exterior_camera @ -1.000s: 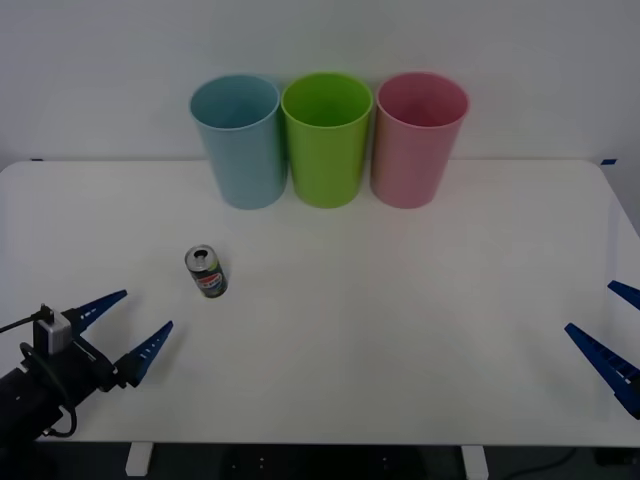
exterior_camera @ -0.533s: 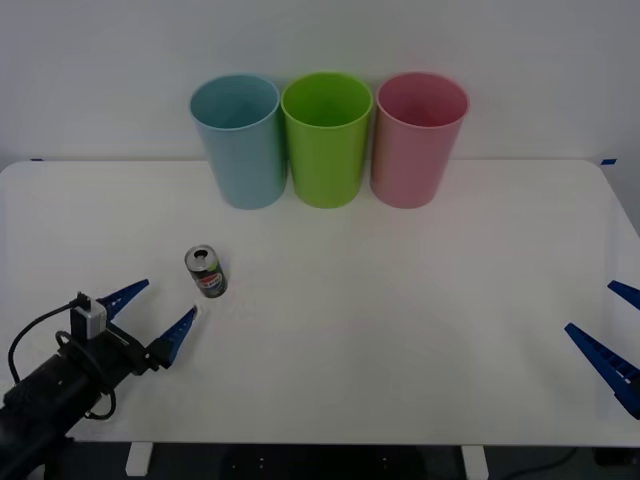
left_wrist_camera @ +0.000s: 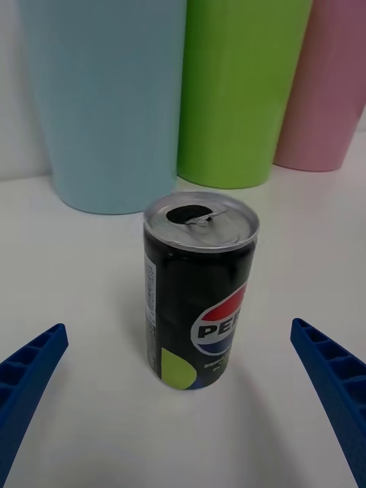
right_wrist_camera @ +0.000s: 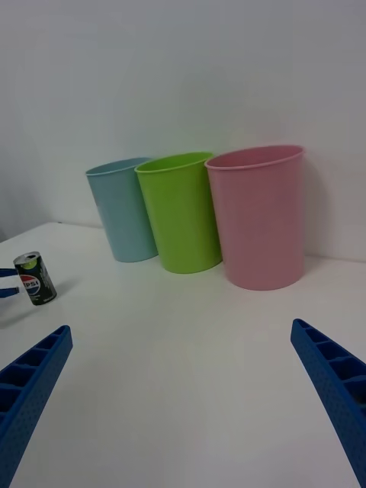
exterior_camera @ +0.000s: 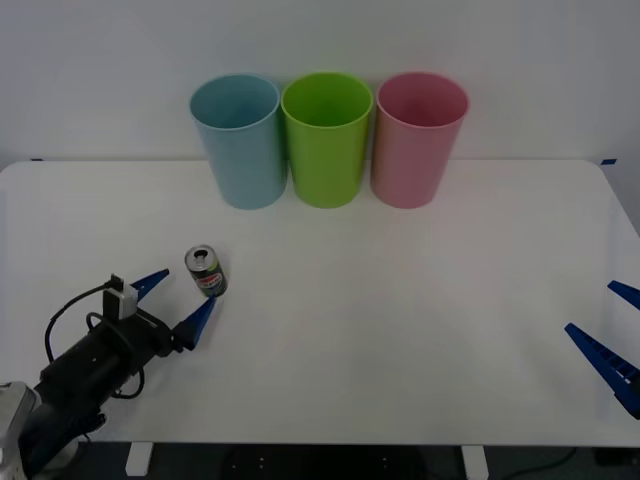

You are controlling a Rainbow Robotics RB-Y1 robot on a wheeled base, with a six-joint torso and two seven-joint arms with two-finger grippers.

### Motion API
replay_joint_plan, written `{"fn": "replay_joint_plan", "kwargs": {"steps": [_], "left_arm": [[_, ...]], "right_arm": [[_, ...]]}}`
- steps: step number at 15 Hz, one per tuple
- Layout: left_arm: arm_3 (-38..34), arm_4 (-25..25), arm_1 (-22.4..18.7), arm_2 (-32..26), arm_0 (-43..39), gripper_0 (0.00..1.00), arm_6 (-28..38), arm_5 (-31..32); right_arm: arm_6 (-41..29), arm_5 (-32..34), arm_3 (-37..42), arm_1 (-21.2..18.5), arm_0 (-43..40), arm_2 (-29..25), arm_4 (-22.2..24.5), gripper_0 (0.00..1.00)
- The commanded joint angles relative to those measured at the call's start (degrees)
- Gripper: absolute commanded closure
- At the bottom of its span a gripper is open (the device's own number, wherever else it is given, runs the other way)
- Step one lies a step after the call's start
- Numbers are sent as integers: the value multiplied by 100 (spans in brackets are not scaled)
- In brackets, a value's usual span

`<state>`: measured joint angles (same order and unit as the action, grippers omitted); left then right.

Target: Grasp the object on the table and drop it into the matching bin: aluminum can to the light blue bin, PET bottle to the pink bin.

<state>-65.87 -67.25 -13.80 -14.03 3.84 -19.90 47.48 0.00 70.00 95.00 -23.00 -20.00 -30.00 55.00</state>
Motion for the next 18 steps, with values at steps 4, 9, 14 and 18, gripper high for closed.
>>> {"fn": "replay_joint_plan", "kwargs": {"steps": [4,9,14,18], "left_arm": [[285,-34,176,58,337,0,-93,-222],[839,-87,193,14,750,0,-269,-310],[1120,-95,193,40,1014,0,-340,-406],[1164,-104,193,84,1084,0,-348,-485]], "right_arm": [[0,0,0,0,0,0,0,0],[0,0,0,0,0,0,0,0],[0,0,0,0,0,0,0,0],[0,0,0,0,0,0,0,0]]}}
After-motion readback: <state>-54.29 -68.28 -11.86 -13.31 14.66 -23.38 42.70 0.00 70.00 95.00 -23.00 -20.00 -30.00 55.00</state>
